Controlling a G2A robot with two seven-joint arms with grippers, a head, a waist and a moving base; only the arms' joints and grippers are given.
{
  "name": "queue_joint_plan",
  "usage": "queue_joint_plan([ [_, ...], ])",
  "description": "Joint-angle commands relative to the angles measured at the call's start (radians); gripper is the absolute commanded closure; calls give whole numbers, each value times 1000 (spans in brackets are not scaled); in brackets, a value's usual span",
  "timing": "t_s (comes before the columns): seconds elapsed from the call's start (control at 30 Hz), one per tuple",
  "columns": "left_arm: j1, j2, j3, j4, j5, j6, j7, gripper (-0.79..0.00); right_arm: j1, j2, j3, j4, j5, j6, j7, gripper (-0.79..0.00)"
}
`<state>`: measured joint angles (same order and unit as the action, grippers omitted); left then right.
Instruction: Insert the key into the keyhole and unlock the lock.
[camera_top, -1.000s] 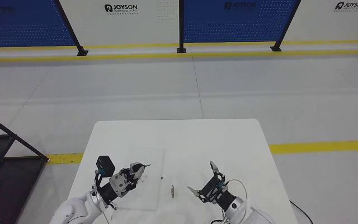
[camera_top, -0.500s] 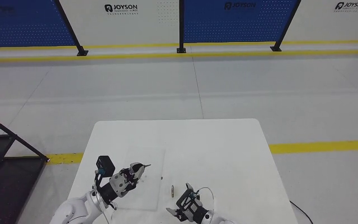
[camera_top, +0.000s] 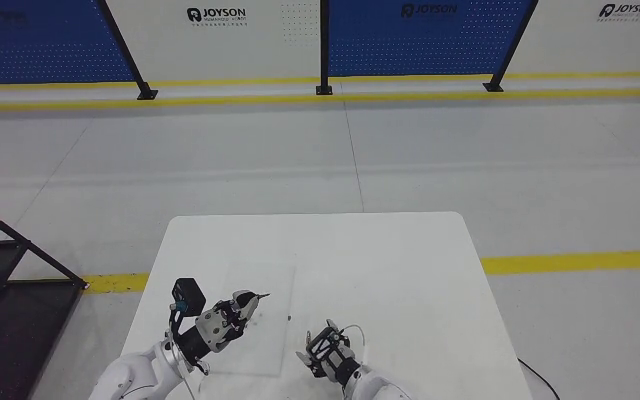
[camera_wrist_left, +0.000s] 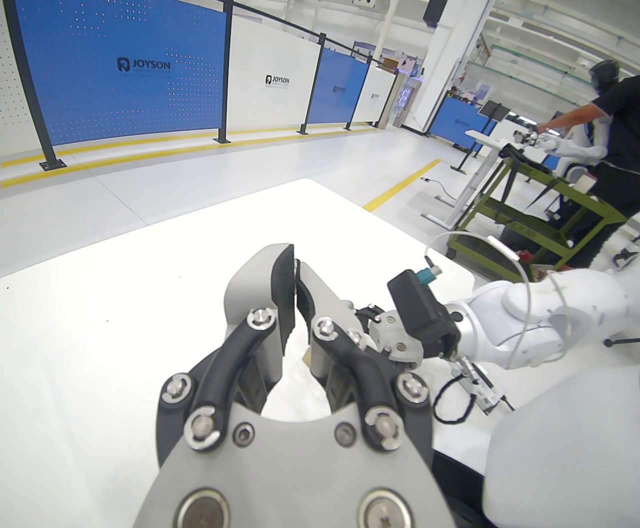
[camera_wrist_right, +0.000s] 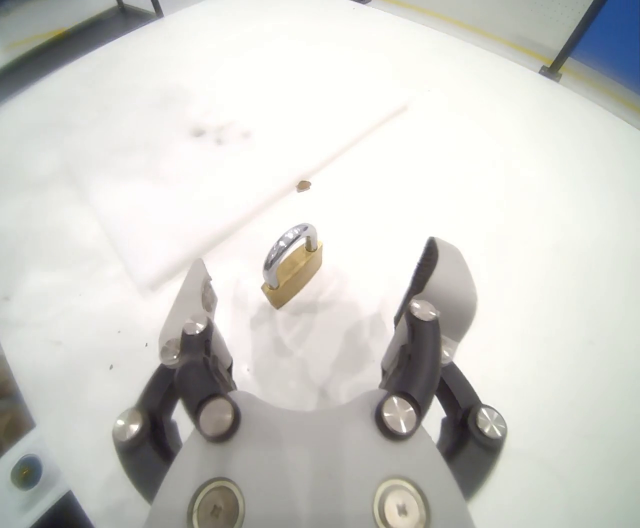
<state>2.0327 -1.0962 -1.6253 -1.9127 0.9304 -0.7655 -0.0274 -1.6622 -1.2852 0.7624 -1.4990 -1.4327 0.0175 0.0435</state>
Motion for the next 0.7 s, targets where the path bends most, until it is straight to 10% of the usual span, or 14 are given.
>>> queue_joint_plan([
  [0.0,0,0,0,0,0,0,0,0,12,-4,-8,16,7,2,7,-366],
  [0.27,0,0,0,0,0,0,0,0,50,-21,-35,64,30,5,18,-339],
  [0.47,0,0,0,0,0,0,0,0,59,-26,-43,75,33,1,5,0],
  [0.67,0,0,0,0,0,0,0,0,46,-22,-33,45,31,-9,-30,0],
])
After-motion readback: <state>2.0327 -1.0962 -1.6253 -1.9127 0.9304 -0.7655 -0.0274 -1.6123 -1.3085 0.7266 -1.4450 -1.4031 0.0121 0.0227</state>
